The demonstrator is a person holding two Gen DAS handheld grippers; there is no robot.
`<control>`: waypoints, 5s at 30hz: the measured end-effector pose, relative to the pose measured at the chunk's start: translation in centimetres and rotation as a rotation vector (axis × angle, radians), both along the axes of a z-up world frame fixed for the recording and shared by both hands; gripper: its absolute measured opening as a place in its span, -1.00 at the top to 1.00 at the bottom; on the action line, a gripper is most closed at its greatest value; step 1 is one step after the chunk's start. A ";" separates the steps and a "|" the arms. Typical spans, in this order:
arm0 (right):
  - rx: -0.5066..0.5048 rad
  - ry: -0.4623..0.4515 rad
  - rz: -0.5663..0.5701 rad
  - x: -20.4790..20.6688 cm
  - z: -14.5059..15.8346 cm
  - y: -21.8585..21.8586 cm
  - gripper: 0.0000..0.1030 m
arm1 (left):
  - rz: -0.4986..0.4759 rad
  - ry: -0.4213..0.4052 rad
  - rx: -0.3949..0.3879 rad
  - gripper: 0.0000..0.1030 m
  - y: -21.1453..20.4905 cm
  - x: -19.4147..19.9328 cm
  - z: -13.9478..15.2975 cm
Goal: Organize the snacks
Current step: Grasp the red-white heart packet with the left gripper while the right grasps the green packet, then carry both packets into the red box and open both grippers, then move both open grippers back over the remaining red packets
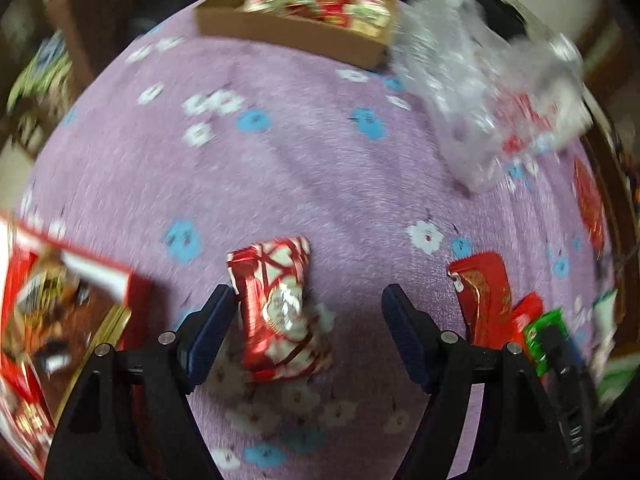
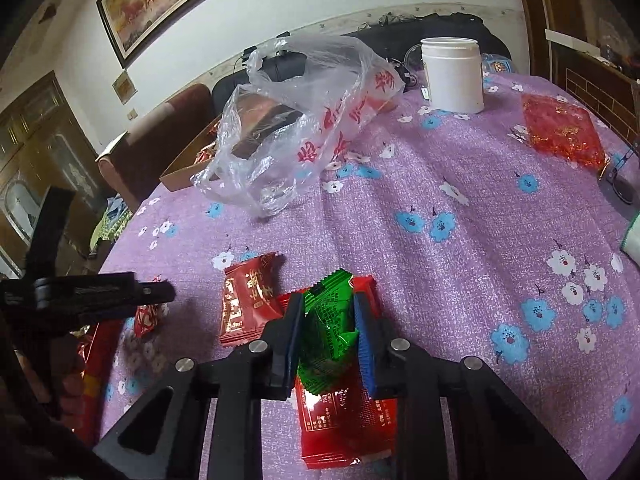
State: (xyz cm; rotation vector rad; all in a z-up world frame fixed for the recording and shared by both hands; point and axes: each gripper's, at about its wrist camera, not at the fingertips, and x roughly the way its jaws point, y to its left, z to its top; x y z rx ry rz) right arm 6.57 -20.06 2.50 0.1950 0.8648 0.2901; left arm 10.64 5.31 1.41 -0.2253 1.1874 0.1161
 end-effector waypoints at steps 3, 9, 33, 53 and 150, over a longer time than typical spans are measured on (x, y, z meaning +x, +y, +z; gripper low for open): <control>-0.008 0.018 0.006 0.2 -0.3 0.2 0.51 | -0.113 -0.014 0.086 -0.47 -2.1 0.0 -0.3; -0.021 0.014 0.008 0.2 -0.3 0.4 0.50 | -0.190 -0.062 0.136 -0.47 -3.5 -0.9 -0.5; -0.039 0.001 0.006 -0.1 0.1 0.7 0.53 | -0.373 -0.157 0.201 0.49 -6.5 -8.5 0.4; 0.050 -0.045 0.005 -0.6 1.2 0.0 0.53 | -0.426 -0.180 0.023 0.53 -7.2 -14.2 0.8; 0.359 -0.030 0.403 -15.8 -0.6 23.2 -0.15 | 0.100 -0.599 0.391 -0.59 14.7 -29.1 7.8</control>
